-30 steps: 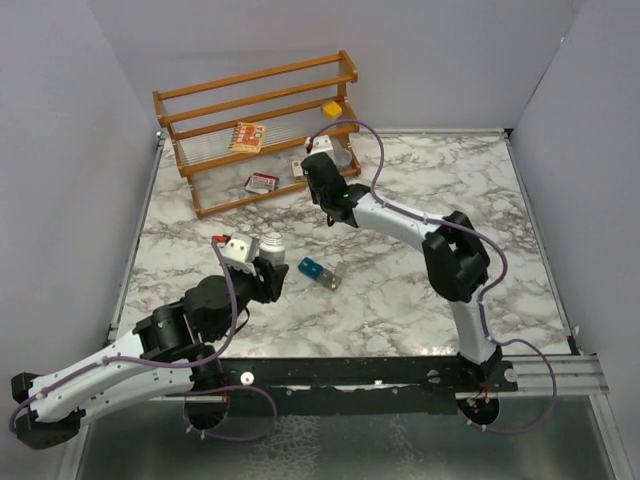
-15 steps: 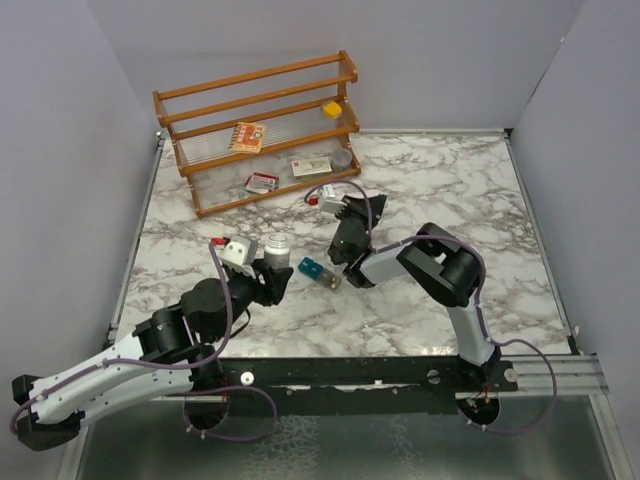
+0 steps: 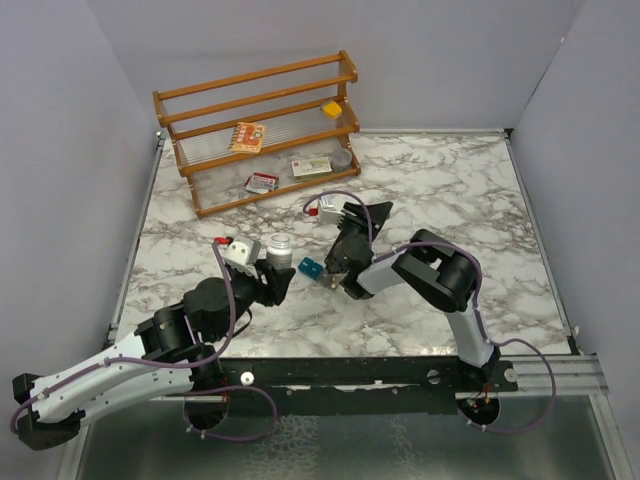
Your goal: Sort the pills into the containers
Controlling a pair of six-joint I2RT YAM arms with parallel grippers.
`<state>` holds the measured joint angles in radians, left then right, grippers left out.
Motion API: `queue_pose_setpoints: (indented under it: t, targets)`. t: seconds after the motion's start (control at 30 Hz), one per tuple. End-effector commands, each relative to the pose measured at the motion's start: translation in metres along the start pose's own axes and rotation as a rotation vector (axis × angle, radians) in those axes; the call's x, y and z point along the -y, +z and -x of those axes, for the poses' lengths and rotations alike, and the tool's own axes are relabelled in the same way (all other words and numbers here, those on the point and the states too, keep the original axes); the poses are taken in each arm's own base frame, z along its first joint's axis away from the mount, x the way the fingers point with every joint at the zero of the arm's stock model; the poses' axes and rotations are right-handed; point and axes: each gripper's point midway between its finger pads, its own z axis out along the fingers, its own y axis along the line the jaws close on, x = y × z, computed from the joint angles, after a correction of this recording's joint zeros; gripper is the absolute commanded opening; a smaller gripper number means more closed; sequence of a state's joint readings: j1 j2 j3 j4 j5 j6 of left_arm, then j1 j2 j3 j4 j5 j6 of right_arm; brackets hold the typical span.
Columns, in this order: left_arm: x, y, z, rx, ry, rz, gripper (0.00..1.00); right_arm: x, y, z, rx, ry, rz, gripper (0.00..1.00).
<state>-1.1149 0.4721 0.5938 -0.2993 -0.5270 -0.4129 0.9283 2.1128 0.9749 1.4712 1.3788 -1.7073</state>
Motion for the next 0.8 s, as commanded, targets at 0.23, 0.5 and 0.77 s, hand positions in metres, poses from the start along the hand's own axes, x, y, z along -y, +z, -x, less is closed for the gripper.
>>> queue_pose_setpoints:
  t: [0.23,0.5,0.77]
  targets:
    - [0.014,-0.001,0.023,0.051,-0.037,-0.047,0.0,0.044,-0.007,-0.008,-0.031,0.351,-0.054,0.5]
    - [0.016,-0.001,0.024,0.055,-0.045,-0.059,0.0,0.056,-0.013,0.001,-0.025,0.387,-0.048,0.5]
    - [0.016,-0.002,0.023,0.056,-0.045,-0.062,0.0,0.092,-0.01,0.004,-0.08,0.535,-0.049,0.59]
